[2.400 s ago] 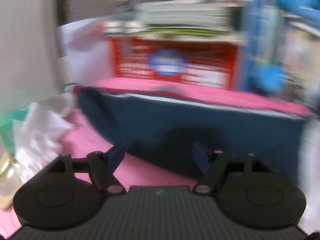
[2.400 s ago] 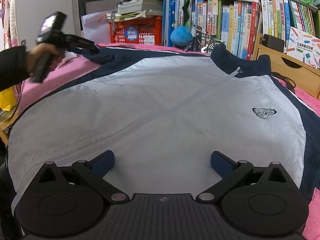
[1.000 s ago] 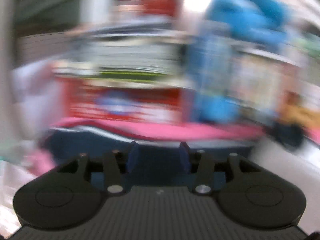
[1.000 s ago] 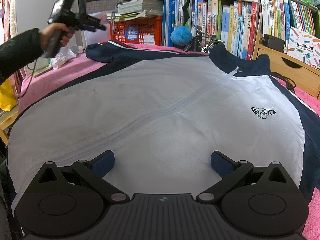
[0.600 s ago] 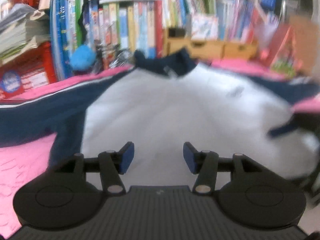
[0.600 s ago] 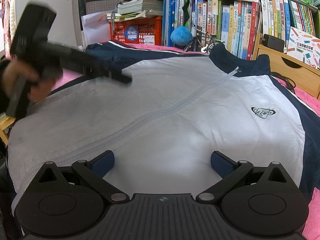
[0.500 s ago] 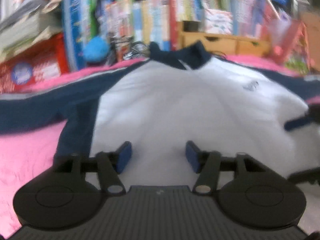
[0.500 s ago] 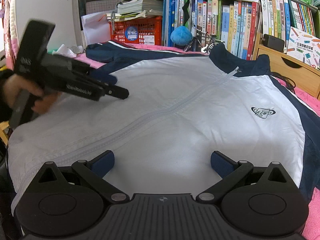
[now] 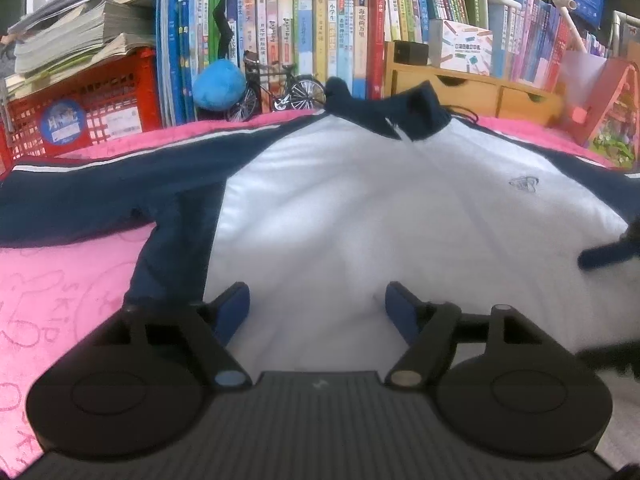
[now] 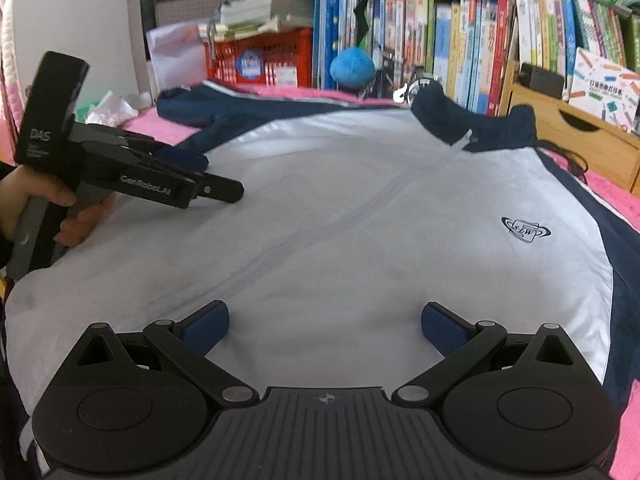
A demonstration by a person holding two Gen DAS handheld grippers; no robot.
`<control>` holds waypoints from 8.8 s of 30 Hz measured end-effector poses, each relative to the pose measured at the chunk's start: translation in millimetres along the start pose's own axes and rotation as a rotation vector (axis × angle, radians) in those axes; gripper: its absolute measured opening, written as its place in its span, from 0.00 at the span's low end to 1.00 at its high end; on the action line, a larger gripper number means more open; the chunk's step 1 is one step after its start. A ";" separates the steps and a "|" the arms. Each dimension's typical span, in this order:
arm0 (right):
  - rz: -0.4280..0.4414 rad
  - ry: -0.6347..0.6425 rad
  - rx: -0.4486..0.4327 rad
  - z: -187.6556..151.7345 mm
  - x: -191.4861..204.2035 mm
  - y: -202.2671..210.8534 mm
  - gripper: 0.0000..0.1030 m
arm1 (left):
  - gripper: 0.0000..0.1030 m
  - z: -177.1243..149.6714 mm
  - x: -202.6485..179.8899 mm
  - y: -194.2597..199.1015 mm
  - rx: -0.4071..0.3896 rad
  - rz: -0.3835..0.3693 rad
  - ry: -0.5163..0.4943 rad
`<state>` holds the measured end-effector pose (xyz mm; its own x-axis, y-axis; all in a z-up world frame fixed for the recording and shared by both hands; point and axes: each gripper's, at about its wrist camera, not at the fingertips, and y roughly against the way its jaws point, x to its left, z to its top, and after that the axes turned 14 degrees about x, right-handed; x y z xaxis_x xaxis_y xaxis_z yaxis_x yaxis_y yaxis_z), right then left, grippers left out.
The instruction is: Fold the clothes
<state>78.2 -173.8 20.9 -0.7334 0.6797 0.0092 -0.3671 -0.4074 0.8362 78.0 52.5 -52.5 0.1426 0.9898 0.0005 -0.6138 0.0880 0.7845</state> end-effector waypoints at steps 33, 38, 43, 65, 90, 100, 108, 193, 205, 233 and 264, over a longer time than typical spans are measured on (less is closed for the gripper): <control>-0.539 -0.627 -0.157 -114.0 -18.7 70.9 1.00 | 0.83 -52.4 -25.4 79.5 0.040 -0.068 0.011; -0.493 -0.636 -0.188 -126.9 41.3 85.7 1.00 | 0.83 -92.1 -41.9 114.4 0.037 -0.092 0.013; -0.499 -0.610 -0.190 -146.7 103.6 108.9 1.00 | 0.84 -128.3 -48.7 151.5 0.014 -0.061 0.033; -0.461 -0.474 -0.109 -166.0 186.1 94.0 1.00 | 0.89 -155.0 -57.8 146.3 0.085 0.015 -0.016; -0.465 -0.467 -0.062 -166.5 181.6 85.9 1.00 | 0.93 -155.0 -60.8 144.1 0.110 0.026 -0.049; -0.468 -0.462 -0.058 -166.0 183.4 84.7 1.00 | 0.94 -155.7 -61.9 143.8 0.115 0.029 -0.054; -0.467 -0.460 -0.062 -165.6 182.7 84.6 1.00 | 0.94 -154.5 -60.7 144.2 0.102 0.026 -0.065; -0.631 -0.375 -0.148 -36.6 -107.4 27.1 0.93 | 0.34 90.2 33.0 -65.3 -0.013 -0.141 0.340; -0.684 -0.120 -0.112 -20.7 -79.5 -27.6 0.90 | 0.13 104.7 43.1 -69.9 -0.083 -0.071 0.263; -0.350 -0.401 -0.086 50.8 -123.1 -61.9 0.78 | 0.18 103.7 64.1 -99.0 0.001 0.105 0.148; -0.335 -0.263 -0.159 -108.4 137.0 108.9 0.99 | 0.69 -92.1 -62.6 159.2 -0.033 -0.011 -0.073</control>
<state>-124.3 -191.3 53.8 -0.3970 0.9133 -0.0913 -0.6578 -0.2138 0.7222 -100.2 14.9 15.3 0.2055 0.9779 0.0380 -0.6371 0.1042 0.7637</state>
